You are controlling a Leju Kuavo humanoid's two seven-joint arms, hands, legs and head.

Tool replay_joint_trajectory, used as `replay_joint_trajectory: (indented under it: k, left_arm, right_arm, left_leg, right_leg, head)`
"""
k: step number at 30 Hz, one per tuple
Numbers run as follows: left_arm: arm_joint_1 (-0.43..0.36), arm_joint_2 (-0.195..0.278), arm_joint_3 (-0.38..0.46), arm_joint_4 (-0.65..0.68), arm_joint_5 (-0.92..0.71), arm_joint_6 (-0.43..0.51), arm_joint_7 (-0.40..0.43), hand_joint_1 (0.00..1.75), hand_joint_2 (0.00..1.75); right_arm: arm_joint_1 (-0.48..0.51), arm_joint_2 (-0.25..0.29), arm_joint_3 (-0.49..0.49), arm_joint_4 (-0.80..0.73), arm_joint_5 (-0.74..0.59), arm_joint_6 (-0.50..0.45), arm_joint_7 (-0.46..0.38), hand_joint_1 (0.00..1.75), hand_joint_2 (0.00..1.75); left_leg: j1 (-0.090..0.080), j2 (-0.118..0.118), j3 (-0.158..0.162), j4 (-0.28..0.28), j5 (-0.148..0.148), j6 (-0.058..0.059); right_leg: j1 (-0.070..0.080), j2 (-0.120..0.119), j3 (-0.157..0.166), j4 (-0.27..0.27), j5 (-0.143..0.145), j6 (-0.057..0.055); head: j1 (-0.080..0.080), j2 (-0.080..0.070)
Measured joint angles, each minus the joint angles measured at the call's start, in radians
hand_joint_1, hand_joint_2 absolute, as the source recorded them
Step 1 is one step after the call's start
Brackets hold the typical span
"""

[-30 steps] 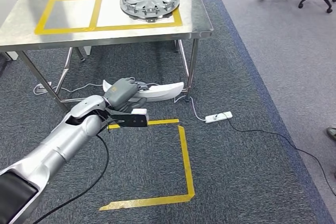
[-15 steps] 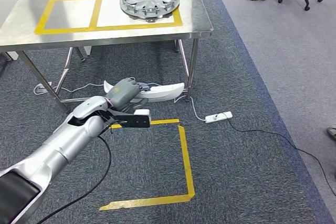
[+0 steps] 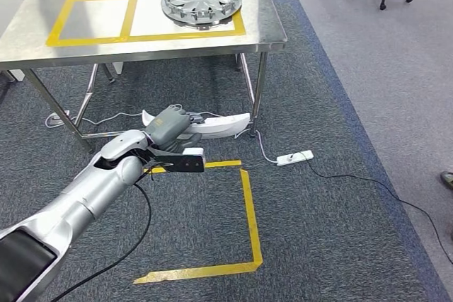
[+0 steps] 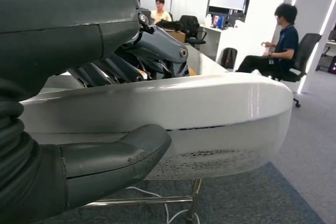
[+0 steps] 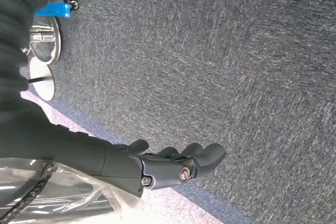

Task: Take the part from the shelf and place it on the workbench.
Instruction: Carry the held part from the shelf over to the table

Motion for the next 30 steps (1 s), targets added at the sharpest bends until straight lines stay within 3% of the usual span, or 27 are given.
replay_joint_trajectory:
  k: [22, 26, 28, 30]
  left_arm:
    - [0.0, 0.001, 0.0, 0.009, 0.0, 0.0, -0.004, 1.75, 1.75]
    - [-0.004, 0.002, 0.0, 0.009, 0.001, 0.0, -0.005, 1.75, 1.75]
    - [-0.01, 0.0, 0.0, 0.009, 0.002, 0.0, -0.006, 1.75, 1.75]
    - [-0.013, 0.0, -0.001, 0.009, 0.002, 0.0, -0.006, 1.75, 1.75]
  right_arm:
    - [0.0, 0.0, 0.0, 0.0, 0.0, -0.001, -0.001, 0.0, 1.75]
    - [0.0, 0.001, 0.0, 0.0, 0.001, -0.002, -0.002, 0.0, 1.75]
    - [0.0, 0.001, 0.0, 0.0, 0.001, -0.003, -0.003, 0.0, 1.75]
    - [0.001, 0.001, 0.0, 0.0, 0.001, -0.003, -0.004, 0.0, 1.75]
  left_leg:
    - [-0.001, 0.0, 0.0, 0.001, 0.0, 0.0]
    - [-0.006, 0.002, 0.005, -0.011, 0.005, 0.025]
    - [-0.003, 0.005, 0.018, -0.038, 0.02, 0.036]
    - [-0.004, 0.007, 0.022, -0.049, 0.026, 0.041]
  right_leg:
    - [-0.001, 0.0, 0.001, -0.001, 0.001, 0.0]
    - [-0.007, -0.002, 0.004, -0.013, 0.008, 0.017]
    - [-0.005, -0.004, -0.019, 0.03, -0.021, 0.015]
    - [-0.002, -0.005, -0.079, 0.153, -0.082, 0.011]
  head:
    - [0.0, 0.0]
    - [-0.001, 0.0]
    - [0.003, 0.0]
    - [0.005, 0.0]
